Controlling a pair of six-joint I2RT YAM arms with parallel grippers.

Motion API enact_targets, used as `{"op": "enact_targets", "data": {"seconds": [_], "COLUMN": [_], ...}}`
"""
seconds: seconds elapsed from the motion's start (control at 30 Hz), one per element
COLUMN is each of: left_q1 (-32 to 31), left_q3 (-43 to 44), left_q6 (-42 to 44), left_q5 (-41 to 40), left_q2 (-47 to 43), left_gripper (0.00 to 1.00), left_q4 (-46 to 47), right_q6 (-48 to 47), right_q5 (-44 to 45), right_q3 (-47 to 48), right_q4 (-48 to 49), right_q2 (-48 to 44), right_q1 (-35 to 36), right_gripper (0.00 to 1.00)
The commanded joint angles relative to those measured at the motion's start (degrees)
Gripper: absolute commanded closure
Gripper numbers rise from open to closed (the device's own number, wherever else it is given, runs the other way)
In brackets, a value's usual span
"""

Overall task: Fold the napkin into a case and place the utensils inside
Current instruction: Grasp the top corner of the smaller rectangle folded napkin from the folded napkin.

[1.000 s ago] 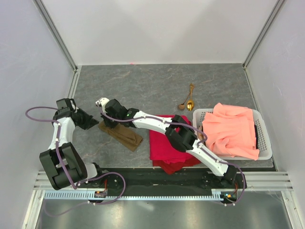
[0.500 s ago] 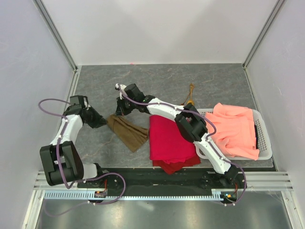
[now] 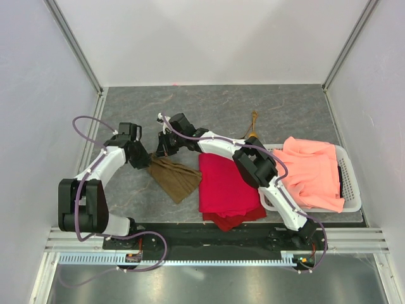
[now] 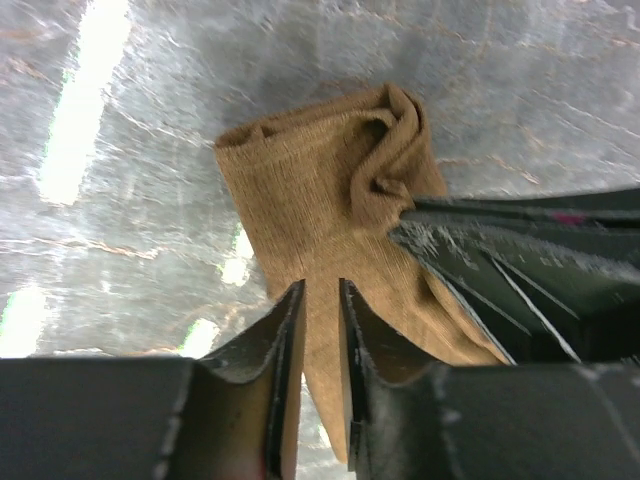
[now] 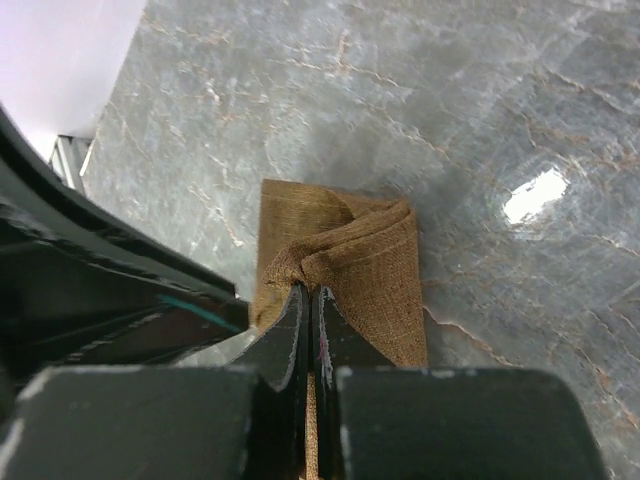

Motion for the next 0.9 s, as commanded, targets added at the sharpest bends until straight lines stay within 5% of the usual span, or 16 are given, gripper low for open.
{"op": "enact_targets", "data": {"seconds": [0.0,0.87], "left_q1": [-1.82,-7.98], "left_q3": [2.62,5.87], "left_q6": [-0.75,-0.4], "left_q5": [-7.71,-18.26], "left_q2": [1.49,8.88], "left_gripper": [0.71,0.67], "left_q4": [1.78,-0.77], "right_q6": [0.75,2.16], "right_q5": [-1.2,-2.34], "right_q3": [-0.58,-1.37], "right_q4": [1.74,2.35], "right_q2": [-4.36,-4.27], "right_q1": [0.09,-0.43], "right_gripper": [1.0,1.0]}}
